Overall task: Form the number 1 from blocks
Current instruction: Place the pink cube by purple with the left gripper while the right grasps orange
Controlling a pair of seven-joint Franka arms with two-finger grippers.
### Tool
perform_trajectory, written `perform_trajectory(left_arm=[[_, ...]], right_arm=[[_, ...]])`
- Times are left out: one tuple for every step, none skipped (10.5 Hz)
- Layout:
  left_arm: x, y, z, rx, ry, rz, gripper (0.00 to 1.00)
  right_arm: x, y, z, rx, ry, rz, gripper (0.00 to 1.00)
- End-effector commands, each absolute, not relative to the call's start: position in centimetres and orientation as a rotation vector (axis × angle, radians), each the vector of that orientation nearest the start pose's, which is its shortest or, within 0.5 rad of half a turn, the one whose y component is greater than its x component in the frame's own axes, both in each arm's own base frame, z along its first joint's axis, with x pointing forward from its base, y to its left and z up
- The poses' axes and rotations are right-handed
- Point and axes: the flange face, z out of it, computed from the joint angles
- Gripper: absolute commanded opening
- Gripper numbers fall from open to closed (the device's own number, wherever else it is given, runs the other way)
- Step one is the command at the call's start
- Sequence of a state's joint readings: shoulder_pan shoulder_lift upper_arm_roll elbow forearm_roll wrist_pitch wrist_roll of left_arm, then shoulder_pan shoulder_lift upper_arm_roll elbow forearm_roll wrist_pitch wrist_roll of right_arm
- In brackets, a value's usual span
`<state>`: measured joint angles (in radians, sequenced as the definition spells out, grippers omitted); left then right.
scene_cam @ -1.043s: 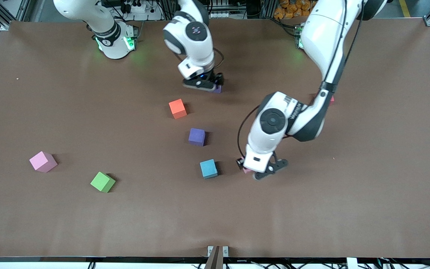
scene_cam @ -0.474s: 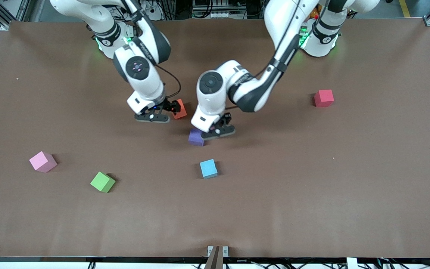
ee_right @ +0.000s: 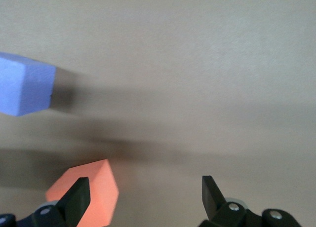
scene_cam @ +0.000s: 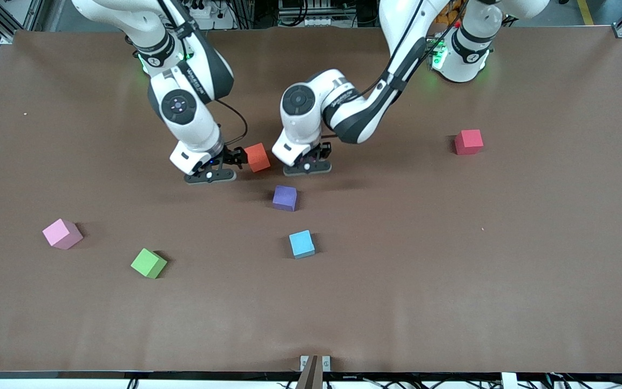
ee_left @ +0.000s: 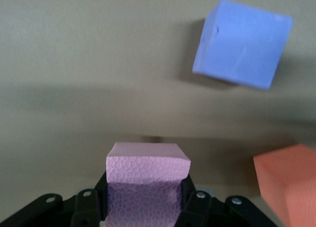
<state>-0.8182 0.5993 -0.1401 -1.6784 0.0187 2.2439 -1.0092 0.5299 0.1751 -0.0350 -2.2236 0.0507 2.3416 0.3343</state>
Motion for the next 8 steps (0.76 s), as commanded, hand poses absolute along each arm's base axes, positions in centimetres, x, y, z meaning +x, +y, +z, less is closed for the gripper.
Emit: perform_trajectory(left_arm=[[37.5, -53.6, 25.2, -3.179, -0.024, 0.058, 0.00], [36.9, -53.6, 24.3, -3.200, -0.015, 0.037, 0.00], [35.6, -53.7, 23.2, -3.215, 0.010, 0.021, 0.00], [35.3, -53.5, 22.2, -3.214, 0.012, 0.027, 0.00], [35.1, -53.7, 21.9, -3.216, 0.019, 0.027, 0.00], [34.9, -53.8, 21.8, -3.222, 0.023, 0.023, 0.00], [34.6, -54.0, 21.8, -3.221, 0.035, 0.022, 0.00], [33.8, -54.5, 21.6, -3.219, 0.058, 0.028, 0.00]], right_arm=[[47.0, 24.3, 30.0, -3.114, -0.292, 0.080, 1.00], [47.1, 23.9, 29.9, -3.108, -0.342, 0.081, 1.00], [46.9, 23.9, 29.5, -3.107, -0.369, 0.092, 1.00], [46.9, 23.9, 29.2, -3.108, -0.376, 0.099, 1.00], [46.8, 24.3, 29.1, -3.104, -0.383, 0.091, 1.00], [46.7, 24.5, 29.1, -3.100, -0.379, 0.093, 1.00], [46.6, 24.6, 29.1, -3.092, -0.367, 0.101, 1.00], [46.5, 24.7, 29.1, -3.091, -0.370, 0.101, 1.00]])
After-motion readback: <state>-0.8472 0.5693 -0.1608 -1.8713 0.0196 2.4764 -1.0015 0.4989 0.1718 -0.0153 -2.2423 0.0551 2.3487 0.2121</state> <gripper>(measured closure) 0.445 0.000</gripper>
